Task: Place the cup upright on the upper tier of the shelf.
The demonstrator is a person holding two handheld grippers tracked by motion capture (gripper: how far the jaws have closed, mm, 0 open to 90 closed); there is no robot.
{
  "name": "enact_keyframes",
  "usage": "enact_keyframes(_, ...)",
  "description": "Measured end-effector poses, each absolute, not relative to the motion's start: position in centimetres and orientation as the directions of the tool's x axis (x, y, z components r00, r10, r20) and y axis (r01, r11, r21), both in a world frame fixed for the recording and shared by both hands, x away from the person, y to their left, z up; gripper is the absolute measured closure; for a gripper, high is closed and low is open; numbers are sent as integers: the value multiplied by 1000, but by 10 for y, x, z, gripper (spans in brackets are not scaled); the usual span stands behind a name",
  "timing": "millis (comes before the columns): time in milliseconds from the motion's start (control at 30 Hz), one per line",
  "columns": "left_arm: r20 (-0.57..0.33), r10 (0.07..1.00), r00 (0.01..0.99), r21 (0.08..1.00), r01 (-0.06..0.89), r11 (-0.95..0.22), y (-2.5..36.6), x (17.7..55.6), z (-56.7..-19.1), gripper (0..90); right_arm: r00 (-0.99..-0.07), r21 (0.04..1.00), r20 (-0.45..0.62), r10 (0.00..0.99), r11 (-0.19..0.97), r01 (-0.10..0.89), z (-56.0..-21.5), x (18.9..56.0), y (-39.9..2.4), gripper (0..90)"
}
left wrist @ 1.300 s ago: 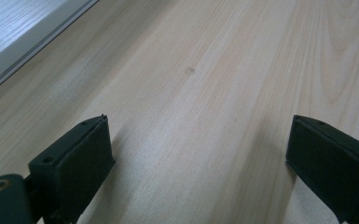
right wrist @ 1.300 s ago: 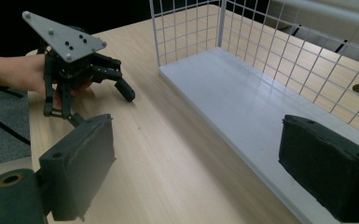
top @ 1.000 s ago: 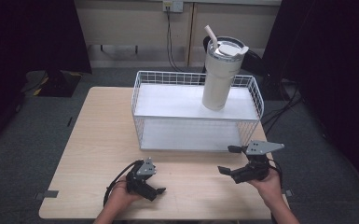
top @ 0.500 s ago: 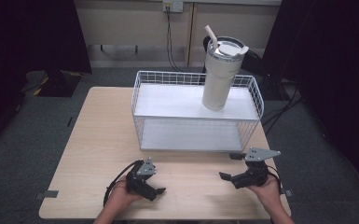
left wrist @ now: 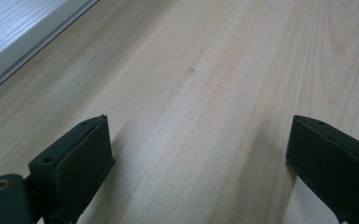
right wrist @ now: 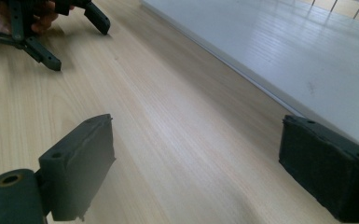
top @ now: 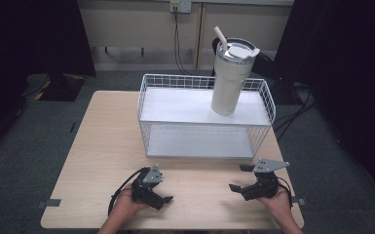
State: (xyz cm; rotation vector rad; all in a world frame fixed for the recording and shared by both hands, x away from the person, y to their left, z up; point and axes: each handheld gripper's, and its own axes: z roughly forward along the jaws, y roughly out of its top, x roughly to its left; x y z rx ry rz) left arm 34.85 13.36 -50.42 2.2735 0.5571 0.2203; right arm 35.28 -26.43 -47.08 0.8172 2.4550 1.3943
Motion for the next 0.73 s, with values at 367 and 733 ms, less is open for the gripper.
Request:
enact_keyframes(367,-15,456,890,726,324,-607,134,348,-504,63,-817,798,93,569,448,403,-489,353,-263,98)
enact_keyframes(733,-15,456,890,726,324,-607,134,348,-504,63,-827,718,-1,562,576,390,-502,351,-258,96)
